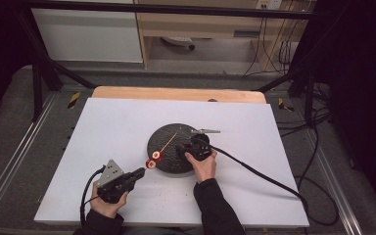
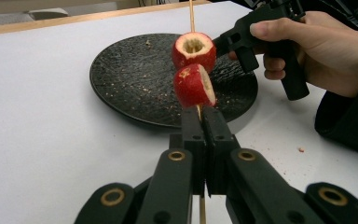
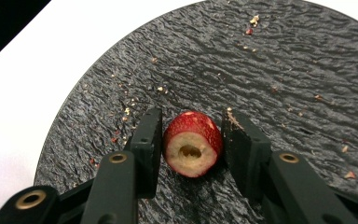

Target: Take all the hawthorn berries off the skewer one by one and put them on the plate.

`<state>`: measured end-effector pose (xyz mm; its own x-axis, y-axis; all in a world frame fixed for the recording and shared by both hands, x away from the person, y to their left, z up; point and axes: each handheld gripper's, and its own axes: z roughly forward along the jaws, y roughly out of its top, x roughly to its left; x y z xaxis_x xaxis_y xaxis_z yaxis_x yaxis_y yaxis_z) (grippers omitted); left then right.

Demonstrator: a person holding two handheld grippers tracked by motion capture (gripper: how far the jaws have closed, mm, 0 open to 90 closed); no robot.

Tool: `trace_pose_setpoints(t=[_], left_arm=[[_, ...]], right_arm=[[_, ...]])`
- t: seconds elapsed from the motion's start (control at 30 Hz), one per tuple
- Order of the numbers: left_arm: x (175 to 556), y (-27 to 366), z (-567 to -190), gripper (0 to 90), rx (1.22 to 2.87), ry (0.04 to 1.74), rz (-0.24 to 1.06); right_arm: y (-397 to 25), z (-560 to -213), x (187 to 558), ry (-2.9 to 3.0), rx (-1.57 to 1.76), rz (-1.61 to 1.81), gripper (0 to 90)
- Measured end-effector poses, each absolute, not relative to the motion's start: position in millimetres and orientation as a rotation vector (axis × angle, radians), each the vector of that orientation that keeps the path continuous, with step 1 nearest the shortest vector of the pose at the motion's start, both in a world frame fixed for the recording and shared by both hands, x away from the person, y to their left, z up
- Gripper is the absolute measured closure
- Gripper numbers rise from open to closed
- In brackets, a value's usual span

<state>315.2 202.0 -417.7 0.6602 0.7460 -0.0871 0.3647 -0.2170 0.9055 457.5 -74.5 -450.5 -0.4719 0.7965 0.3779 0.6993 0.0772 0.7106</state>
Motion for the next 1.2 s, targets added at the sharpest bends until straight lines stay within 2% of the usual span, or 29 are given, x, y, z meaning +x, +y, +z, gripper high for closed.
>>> trace_pose_setpoints(t=[0.3, 0.6, 0.73, 0.97, 1.2], left_arm=[[315.2, 201.9, -417.8, 88.5, 1.827, 0.885, 0.454], [315.3, 201.3, -418.1, 88.5, 1.830, 0.884, 0.455], [315.1, 200.8, -418.1, 88.5, 1.831, 0.884, 0.455], [315.0, 200.5, -418.3, 88.5, 1.833, 0.882, 0.455], [314.6, 199.6, -418.1, 88.5, 1.833, 0.880, 0.456]], right_arm=[[-78.4, -439.0, 453.1, 2.214, 1.487, 1.375, 42.7], [-85.8, -423.1, 441.0, 2.228, 1.420, 1.449, 19.2], [-86.7, -417.7, 434.0, 2.253, 1.374, 1.461, 11.6], [-85.1, -413.4, 422.5, 2.279, 1.334, 1.505, 4.2], [-83.2, -410.4, 414.6, 2.285, 1.331, 1.549, 3.7]])
